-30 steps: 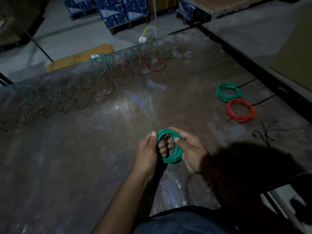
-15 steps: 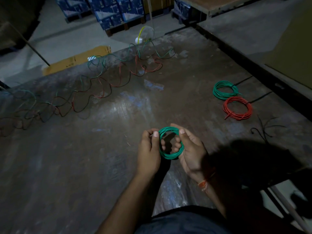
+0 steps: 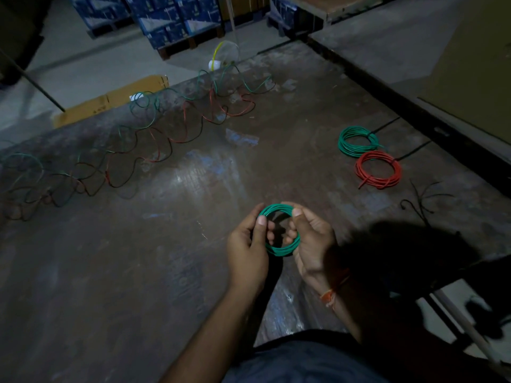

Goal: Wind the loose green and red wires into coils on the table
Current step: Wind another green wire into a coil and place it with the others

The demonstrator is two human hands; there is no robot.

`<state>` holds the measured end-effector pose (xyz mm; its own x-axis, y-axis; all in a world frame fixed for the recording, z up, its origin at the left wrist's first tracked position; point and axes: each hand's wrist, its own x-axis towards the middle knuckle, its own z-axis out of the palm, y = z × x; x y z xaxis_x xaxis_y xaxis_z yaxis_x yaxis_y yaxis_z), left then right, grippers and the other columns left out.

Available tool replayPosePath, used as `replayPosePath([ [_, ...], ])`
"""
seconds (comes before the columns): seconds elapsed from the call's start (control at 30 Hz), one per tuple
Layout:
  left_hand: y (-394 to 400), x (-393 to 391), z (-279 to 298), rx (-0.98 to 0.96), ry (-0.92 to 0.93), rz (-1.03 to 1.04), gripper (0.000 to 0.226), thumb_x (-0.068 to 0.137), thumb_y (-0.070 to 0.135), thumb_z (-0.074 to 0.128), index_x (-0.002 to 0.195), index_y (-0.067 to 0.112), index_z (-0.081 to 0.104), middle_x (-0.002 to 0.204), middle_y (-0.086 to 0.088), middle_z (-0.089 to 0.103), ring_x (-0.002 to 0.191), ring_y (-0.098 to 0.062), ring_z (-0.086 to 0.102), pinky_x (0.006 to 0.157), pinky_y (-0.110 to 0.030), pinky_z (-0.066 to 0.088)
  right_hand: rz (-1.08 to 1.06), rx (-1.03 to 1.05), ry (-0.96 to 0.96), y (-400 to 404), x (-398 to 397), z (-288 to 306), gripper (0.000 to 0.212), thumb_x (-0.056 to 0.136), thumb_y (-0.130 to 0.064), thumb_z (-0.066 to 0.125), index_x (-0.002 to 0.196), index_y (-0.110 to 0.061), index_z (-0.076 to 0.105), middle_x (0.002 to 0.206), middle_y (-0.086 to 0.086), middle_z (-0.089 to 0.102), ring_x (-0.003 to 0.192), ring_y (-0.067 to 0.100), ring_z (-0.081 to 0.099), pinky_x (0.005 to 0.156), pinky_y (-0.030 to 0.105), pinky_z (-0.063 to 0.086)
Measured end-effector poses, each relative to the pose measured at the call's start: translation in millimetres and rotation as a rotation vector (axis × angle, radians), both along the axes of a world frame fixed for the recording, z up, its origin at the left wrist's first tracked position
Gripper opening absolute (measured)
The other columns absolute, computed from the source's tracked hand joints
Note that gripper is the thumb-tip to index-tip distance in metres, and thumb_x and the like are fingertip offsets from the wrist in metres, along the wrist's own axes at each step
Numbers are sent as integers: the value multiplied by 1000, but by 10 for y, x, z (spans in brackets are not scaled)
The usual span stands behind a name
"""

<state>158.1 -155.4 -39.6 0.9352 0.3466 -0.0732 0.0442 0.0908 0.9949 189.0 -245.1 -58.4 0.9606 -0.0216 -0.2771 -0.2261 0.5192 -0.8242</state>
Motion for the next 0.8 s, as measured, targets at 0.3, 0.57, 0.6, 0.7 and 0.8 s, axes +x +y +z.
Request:
replayPosePath([
  [0.3,-199,189,-147,-200,60,-105,24,101,7,51,110,5,73,73,-2,51,64,-11,40,64,-28,35,-52,-56,29,-319,-41,-103,31,100,-21,52,118,-5,70,72,-3,61,61,5,55,59,23,47],
  [0.57,-471,341,-153,-290,57,-211,25,101,5,48,108,0,72,70,-1,48,60,-10,36,59,-24,29,-85,-700,-38,-931,-25,-99,45,89,-53,47,93,-15,71,84,1,73,83,20,68,82,44,54],
  [0.6,-497,358,-152,-287,54,-222,25,101,5,48,106,2,73,70,-1,49,60,-10,36,58,-23,30,-128,-796,-78,-1008,-50,-84,46,90,-50,46,91,-10,68,81,4,71,81,23,66,79,45,53],
  [0.7,-571,392,-167,-279,59,-244,27,101,4,49,103,7,76,70,-1,51,60,-9,38,57,-22,30,-250,-1118,-200,-1297,-60,-46,27,89,-30,53,89,-10,72,82,8,69,81,26,65,74,36,50],
  [0.8,-649,407,-196,-299,78,-269,25,101,3,48,107,1,72,70,-1,52,60,-9,38,61,-26,28,-328,-1377,-252,-1557,48,-54,15,85,-16,61,89,-8,73,86,16,67,78,33,64,72,35,50],
])
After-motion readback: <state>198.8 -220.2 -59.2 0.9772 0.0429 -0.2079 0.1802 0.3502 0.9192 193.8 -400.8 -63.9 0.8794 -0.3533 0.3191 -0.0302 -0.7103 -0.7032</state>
